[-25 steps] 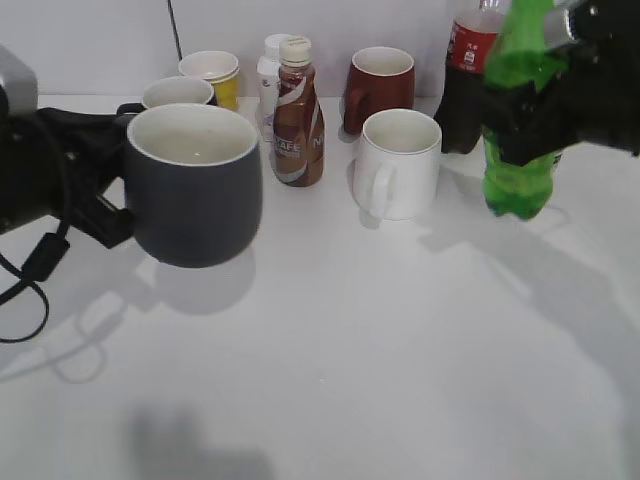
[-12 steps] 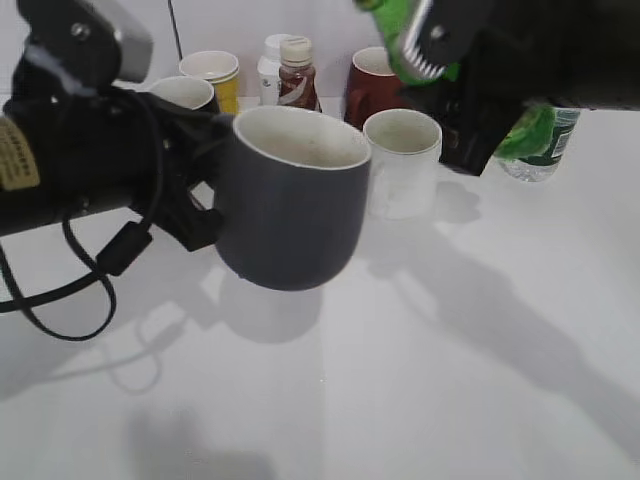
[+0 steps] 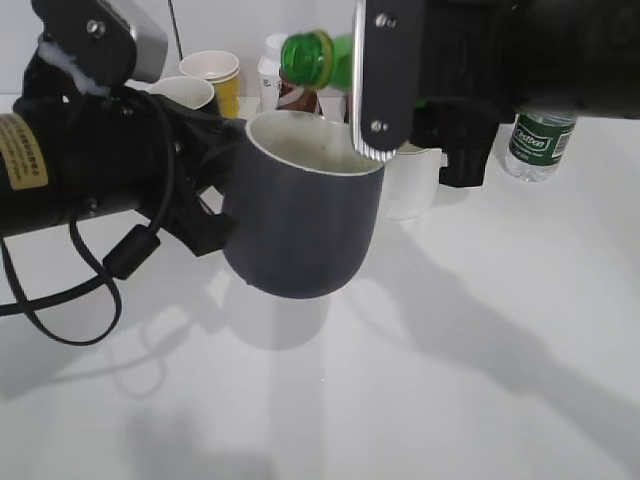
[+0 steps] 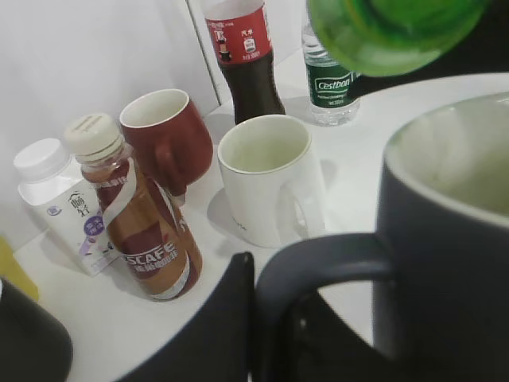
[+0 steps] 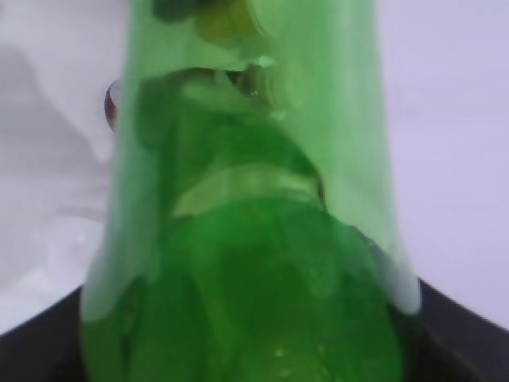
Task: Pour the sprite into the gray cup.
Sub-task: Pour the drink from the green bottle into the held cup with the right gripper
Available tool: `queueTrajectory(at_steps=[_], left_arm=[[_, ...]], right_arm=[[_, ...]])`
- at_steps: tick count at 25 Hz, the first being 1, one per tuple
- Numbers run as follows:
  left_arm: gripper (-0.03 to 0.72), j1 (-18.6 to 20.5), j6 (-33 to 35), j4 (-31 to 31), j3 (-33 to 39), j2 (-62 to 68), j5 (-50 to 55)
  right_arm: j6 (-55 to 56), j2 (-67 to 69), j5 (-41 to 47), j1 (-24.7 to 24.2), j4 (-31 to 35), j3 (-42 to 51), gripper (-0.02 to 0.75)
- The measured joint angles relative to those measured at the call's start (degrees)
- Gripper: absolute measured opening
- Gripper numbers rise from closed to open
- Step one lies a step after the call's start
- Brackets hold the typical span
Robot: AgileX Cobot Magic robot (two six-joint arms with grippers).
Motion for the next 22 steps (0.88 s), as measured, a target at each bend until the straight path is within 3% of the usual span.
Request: queueTrajectory(at_steps=[13,22], left_arm=[[0.044,0.13,0.0,-0.05,0.0,0.0,2.56],[0.044,2.44,0.0,-0.09,0.0,0.0,2.5]], right_arm=[[0.0,0.65,1.37,0.26,-11.44,0.0,0.48],[-0.02,0.65,1.37,0.26,-18.44,0.0,0.48]])
